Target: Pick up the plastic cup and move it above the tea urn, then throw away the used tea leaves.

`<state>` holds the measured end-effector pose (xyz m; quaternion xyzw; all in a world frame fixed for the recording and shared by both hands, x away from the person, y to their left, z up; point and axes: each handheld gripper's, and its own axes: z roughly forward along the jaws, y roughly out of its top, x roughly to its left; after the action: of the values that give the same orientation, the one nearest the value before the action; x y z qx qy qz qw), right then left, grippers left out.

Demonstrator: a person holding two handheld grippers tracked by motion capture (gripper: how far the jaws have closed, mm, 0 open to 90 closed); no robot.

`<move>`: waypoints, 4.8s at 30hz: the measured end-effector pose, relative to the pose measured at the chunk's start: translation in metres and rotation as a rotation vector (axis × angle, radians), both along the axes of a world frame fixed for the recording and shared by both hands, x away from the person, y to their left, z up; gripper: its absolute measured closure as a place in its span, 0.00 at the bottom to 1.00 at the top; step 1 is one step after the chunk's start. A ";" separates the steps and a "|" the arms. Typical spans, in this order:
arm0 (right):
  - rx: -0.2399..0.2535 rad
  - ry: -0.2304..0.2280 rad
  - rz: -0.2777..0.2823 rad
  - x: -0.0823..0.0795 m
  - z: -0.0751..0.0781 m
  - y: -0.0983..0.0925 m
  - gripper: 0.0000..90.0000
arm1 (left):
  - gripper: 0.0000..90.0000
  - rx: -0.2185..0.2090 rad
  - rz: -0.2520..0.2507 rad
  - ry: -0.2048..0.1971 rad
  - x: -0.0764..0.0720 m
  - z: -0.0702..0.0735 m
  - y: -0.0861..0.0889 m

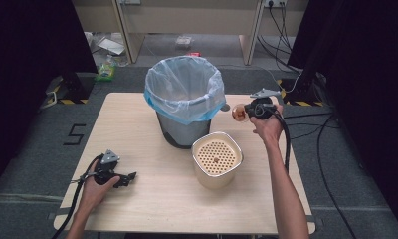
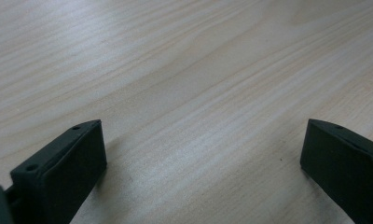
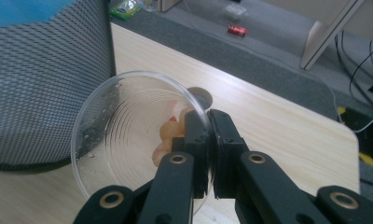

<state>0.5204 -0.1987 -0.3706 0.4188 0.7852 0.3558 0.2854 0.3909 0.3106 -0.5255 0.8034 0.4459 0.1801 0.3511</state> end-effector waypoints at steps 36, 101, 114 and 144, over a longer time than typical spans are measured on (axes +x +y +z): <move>-0.314 -0.485 0.102 -0.117 0.022 0.048 0.97 | 0.00 0.001 0.006 0.001 -0.001 0.000 0.000; -0.758 -1.069 0.074 -0.158 -0.032 0.093 0.98 | 0.00 0.001 0.013 0.000 -0.001 0.000 -0.001; -0.799 -1.097 0.086 -0.162 -0.029 0.095 0.98 | 0.00 0.001 0.014 0.000 -0.001 0.000 -0.001; -0.149 -0.594 -0.014 -0.114 0.024 0.028 0.97 | 0.00 0.001 0.014 0.001 -0.001 0.000 -0.001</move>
<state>0.4065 -0.1704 -0.3464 0.2797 0.6883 0.4023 0.5349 0.3895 0.3100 -0.5254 0.8006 0.4516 0.1825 0.3491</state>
